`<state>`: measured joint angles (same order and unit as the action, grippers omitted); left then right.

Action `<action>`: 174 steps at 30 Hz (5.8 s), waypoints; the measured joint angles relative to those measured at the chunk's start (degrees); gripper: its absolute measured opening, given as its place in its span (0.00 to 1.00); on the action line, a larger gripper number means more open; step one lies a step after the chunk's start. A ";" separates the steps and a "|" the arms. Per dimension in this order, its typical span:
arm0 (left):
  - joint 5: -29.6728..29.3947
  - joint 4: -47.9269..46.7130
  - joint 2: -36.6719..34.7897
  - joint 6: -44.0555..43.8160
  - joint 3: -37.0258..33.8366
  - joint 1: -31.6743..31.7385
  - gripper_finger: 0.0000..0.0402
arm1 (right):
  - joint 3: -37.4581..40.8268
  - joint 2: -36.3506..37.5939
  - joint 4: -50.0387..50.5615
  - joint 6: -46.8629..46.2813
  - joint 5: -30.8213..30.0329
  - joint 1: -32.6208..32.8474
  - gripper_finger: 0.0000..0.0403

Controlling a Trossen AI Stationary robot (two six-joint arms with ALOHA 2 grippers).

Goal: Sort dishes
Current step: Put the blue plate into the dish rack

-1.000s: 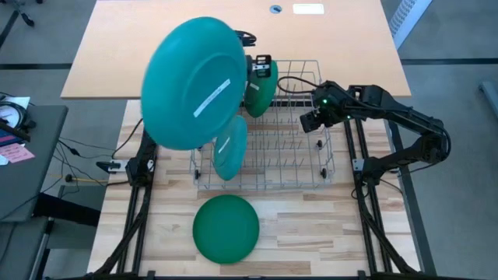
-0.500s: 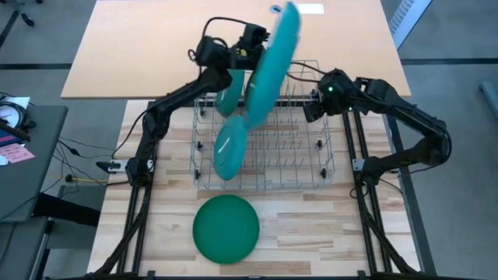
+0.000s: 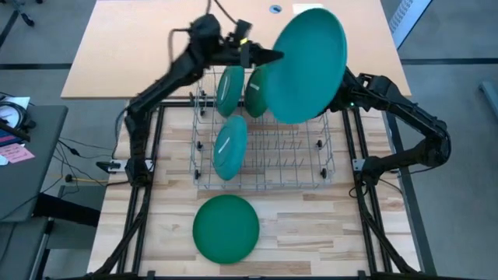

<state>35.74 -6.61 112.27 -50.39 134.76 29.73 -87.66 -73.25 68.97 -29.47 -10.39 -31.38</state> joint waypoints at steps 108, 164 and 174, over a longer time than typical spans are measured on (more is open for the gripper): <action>-85.12 -62.18 -16.55 30.88 -1.95 -16.30 0.00 | -0.02 9.55 -34.23 -0.28 4.96 19.63 0.56; -83.64 -61.55 -16.57 32.84 -1.95 -19.88 0.00 | -24.10 -10.73 -20.80 20.98 -7.54 11.74 0.77; -83.51 -59.17 -16.59 37.09 -1.90 -21.17 0.00 | -24.07 -14.33 -17.31 20.67 0.68 7.42 0.61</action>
<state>-47.77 -65.78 95.68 -13.30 132.86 8.56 -111.73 -87.59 51.66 -8.80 -9.72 -23.96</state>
